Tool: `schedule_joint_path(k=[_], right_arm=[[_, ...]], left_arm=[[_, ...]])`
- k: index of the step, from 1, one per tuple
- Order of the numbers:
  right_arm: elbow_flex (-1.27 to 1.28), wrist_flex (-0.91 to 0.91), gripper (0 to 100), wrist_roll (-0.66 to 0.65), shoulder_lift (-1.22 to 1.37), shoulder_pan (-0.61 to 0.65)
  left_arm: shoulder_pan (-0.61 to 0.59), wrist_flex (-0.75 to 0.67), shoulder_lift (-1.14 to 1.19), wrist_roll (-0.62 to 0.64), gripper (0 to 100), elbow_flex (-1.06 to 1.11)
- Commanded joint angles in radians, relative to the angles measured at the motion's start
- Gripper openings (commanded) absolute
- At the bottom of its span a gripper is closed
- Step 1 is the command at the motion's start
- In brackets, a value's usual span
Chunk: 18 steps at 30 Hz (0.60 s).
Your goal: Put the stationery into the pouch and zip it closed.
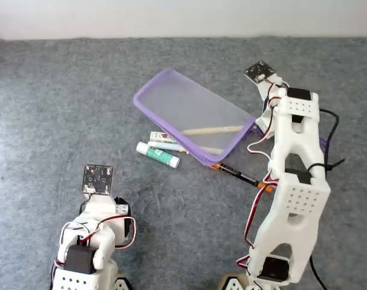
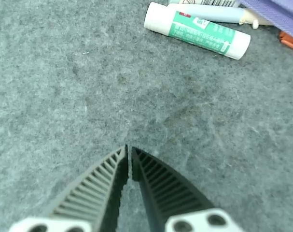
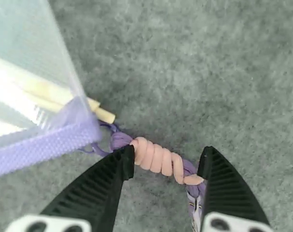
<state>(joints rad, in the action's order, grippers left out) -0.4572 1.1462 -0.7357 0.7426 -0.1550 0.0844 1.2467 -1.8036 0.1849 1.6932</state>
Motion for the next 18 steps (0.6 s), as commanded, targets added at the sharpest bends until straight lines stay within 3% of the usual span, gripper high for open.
schedule_joint_path(k=[1,12,18], right_arm=[[-0.084,0.059,23.1,-0.008,0.053,0.001],[-0.206,0.492,23.1,-0.008,0.067,-0.018],[-0.207,0.506,23.1,-0.008,0.076,-0.018]], left_arm=[[0.0,0.002,-0.008,0.002,1,-0.008],[0.0,0.002,-0.008,0.002,1,-0.008],[0.0,0.002,-0.008,0.002,1,-0.008]])
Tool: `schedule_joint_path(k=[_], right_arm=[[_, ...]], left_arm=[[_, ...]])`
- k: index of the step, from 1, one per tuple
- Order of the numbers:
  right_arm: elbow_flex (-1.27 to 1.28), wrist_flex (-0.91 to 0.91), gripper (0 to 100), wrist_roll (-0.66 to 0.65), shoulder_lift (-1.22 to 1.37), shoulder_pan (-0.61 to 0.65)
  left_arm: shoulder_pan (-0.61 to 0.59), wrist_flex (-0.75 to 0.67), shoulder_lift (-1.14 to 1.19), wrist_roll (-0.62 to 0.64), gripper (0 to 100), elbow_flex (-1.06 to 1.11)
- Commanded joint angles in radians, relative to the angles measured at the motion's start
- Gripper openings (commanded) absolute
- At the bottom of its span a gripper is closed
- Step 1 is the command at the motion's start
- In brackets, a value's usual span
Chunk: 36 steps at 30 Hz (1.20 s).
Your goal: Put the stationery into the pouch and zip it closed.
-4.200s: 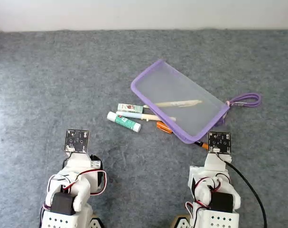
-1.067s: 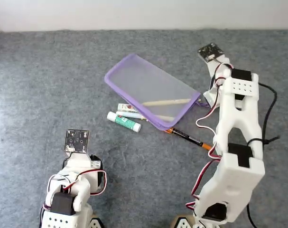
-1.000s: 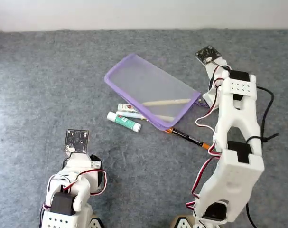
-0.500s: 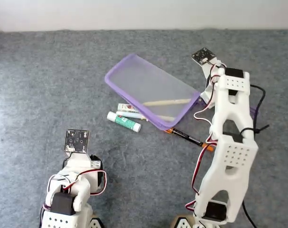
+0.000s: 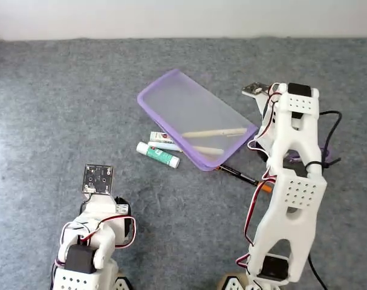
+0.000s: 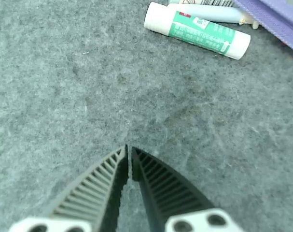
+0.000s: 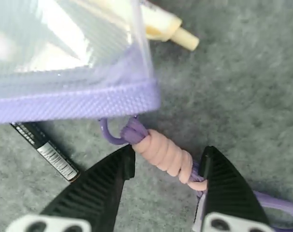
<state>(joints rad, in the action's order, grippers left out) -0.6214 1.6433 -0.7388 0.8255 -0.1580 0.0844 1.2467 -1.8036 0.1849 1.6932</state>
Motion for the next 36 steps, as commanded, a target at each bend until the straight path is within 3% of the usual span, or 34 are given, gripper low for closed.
schedule_joint_path(k=[1,5,12,20,27,36], right_arm=[[-0.043,-0.001,23.1,-0.005,-0.005,-0.015],[-0.043,0.001,21.9,-0.005,-0.005,-0.016],[-0.035,0.041,0.7,-0.005,-0.008,-0.015],[-0.041,0.143,0.8,0.002,-0.087,-0.028],[-0.035,0.151,0.8,0.032,-0.378,-0.038],[-0.035,0.15,0.9,0.037,-0.731,0.104]], left_arm=[[0.0,0.002,-0.008,0.002,1,-0.008],[0.0,0.002,-0.008,0.002,1,-0.008],[0.0,0.002,-0.008,0.002,1,-0.008],[0.0,0.002,-0.008,0.002,1,-0.008],[0.0,0.002,-0.008,0.002,1,-0.008],[0.0,0.002,-0.008,0.002,1,-0.008]])
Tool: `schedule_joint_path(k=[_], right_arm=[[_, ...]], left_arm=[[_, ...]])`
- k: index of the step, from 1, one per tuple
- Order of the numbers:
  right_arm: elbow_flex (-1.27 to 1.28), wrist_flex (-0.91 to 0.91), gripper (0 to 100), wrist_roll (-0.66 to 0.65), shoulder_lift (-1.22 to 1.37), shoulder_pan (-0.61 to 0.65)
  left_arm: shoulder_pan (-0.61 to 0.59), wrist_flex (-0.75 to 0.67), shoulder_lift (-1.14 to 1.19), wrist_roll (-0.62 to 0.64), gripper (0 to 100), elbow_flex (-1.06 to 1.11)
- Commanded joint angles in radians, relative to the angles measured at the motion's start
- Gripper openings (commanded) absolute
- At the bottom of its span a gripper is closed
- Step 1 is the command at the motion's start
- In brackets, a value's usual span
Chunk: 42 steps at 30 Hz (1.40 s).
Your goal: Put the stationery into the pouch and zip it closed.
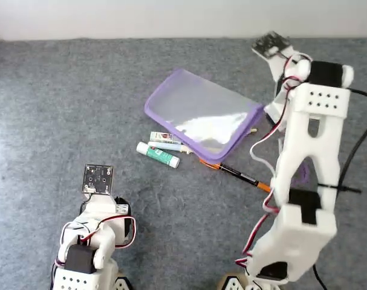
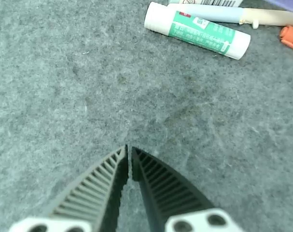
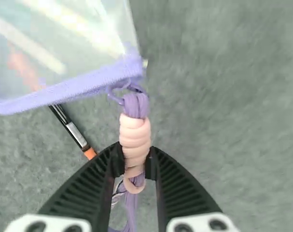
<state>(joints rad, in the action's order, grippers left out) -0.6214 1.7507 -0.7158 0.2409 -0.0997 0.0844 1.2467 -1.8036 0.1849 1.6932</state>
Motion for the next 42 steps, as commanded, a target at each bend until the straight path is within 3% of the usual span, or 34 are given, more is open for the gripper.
schedule_joint_path(k=[1,6,15,34,37,42], right_arm=[[-0.035,0.041,0.9,0.014,-0.18,0.067],[-0.041,0.005,0.9,-0.008,-0.32,0.18],[-0.041,-0.237,0.9,-0.196,-0.51,0.249],[-0.035,-0.24,0.9,-0.27,-0.535,0.519],[-0.035,-0.237,0.9,-0.265,-0.513,0.55],[-0.035,-0.145,0.9,-0.224,-0.476,0.576]], left_arm=[[0.0,0.002,-0.008,0.002,1,-0.008],[0.0,0.002,-0.008,0.002,1,-0.008],[0.0,0.002,-0.008,0.002,1,-0.008],[0.043,0.012,-0.008,-0.006,1,-0.016],[-0.012,0.038,-0.008,-0.092,2,-0.094],[-0.196,0.035,-0.008,-0.368,2,-0.249]])
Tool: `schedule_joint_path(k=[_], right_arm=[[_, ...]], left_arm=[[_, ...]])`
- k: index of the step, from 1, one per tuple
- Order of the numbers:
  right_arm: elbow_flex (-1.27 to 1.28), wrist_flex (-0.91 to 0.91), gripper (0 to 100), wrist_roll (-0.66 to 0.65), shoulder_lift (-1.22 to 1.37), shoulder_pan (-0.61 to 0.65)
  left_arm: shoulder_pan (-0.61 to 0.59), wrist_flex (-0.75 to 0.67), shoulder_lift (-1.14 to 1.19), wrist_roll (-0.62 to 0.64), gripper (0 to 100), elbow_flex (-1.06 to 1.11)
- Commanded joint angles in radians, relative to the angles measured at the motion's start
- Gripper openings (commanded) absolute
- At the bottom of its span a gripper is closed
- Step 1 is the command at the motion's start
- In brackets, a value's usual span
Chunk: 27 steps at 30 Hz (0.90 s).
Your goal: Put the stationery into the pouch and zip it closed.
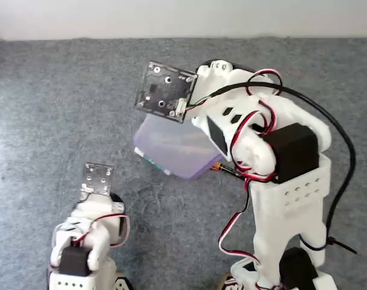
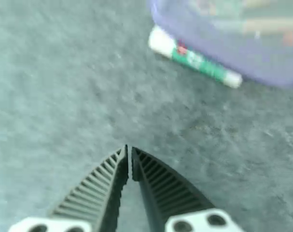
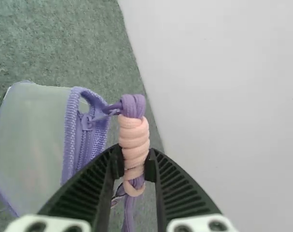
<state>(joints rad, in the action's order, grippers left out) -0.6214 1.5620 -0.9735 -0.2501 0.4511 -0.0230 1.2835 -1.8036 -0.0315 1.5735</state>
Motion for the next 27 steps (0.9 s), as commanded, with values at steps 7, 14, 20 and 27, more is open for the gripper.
schedule_joint_path(k=[7,14,20,27], right_arm=[[-0.035,0.237,0.9,0.267,0.025,0.101],[-0.031,0.237,0.8,0.462,0.033,0.209],[0.129,0.239,0.8,0.535,-0.025,0.306],[0.331,0.239,0.8,0.532,-0.203,0.312]], left_arm=[[-0.226,-0.069,-0.008,-0.273,2,-0.334],[-0.229,0.031,-0.006,-0.149,2,-0.556],[-0.304,0.123,-0.003,0.018,21,-0.719],[-0.442,0.25,-0.003,0.106,39,-0.803]])
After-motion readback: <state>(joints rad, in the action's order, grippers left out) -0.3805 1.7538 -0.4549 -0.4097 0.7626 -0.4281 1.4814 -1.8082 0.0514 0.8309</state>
